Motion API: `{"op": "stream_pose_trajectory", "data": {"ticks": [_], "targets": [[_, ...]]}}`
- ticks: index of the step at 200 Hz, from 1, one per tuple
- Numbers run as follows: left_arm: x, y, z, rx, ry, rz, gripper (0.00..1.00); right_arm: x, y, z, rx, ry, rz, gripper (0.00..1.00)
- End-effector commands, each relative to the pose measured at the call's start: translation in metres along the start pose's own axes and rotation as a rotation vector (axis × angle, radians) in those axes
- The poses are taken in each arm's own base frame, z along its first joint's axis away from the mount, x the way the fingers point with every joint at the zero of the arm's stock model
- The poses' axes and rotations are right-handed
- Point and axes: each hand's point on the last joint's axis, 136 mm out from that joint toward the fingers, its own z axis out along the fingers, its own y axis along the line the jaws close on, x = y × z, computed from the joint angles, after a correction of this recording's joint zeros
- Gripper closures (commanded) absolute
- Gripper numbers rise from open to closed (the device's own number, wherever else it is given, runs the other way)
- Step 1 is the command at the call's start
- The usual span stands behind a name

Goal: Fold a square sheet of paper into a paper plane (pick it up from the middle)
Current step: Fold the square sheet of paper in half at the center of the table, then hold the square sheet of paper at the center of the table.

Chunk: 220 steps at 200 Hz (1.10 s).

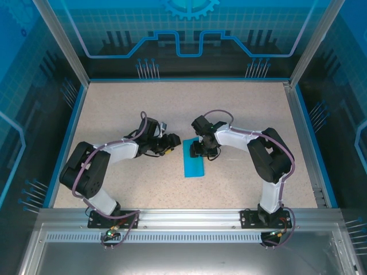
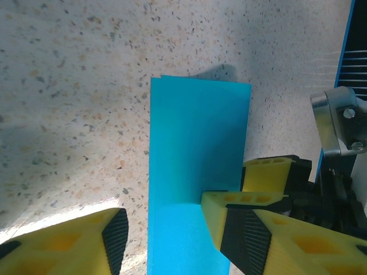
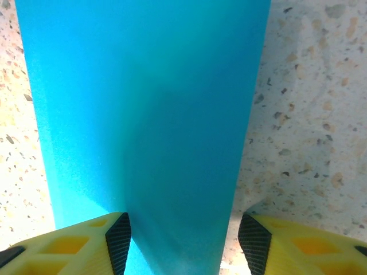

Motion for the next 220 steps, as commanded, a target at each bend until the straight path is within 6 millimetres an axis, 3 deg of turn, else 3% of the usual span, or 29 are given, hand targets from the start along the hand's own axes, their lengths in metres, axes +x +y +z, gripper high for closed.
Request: {"op": "stream_pose_trajectory", "data": {"ticks": [1,100,220], "targets": [[0.000,-0.010,0.007,0.031,0.019,0.011,0.43,0.025,-0.017,0.035,0.060,0.099,-0.019,0.41],[0.005,-0.016,0.029,0.021,0.068,0.010,0.66,0.032,-0.020,0.046,0.087,0.109,-0.033,0.40],[0.008,-0.010,0.044,-0.002,0.109,-0.033,0.75,0.037,-0.015,0.058,0.071,0.129,-0.021,0.39]]}}
